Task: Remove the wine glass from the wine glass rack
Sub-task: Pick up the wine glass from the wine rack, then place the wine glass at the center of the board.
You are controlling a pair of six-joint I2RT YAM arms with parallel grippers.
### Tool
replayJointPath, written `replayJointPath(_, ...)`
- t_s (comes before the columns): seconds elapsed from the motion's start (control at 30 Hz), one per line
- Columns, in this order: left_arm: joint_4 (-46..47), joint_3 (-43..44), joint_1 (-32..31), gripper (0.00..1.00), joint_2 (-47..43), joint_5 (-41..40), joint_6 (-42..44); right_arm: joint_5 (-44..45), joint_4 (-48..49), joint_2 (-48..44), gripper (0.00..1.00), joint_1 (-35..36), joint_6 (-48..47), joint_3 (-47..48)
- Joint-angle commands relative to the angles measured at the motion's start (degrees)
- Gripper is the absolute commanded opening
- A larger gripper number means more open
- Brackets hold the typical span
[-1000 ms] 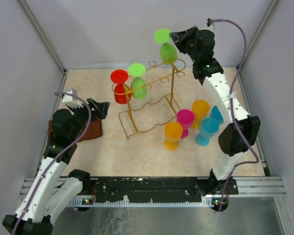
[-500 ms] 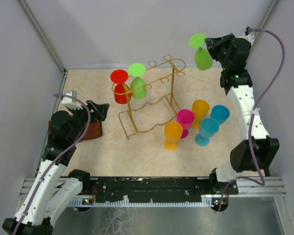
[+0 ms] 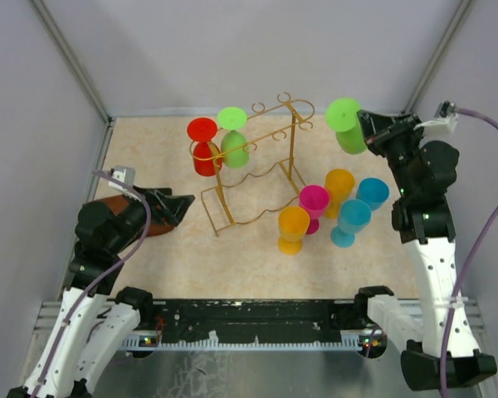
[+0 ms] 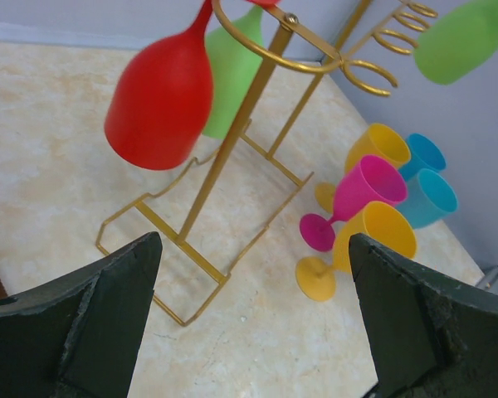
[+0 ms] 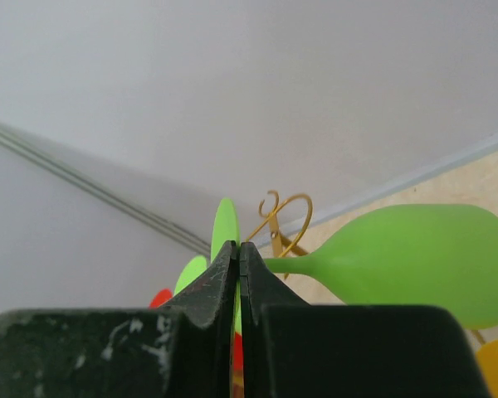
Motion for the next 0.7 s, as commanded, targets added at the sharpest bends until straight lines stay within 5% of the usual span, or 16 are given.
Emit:
replayJointPath(0.0, 1.2, -2.3, 0.3, 1.00, -1.7, 8.2, -3.1, -8.4, 0.1, -5.5, 0.00, 0.2, -0.9, -5.2)
replayJointPath(0.47, 5.6, -4.7, 0.3, 0.99, -3.1, 24.4, -10.3, -38.7, 2.0, -9.0, 0.00, 0.2, -5.1, -9.5)
replayJointPath(0.67, 11.1, -6.3, 0.3, 0.99, -3.0, 29.2, -16.2, -42.8, 0.1, -8.5, 0.00, 5.9, -8.5, -8.4)
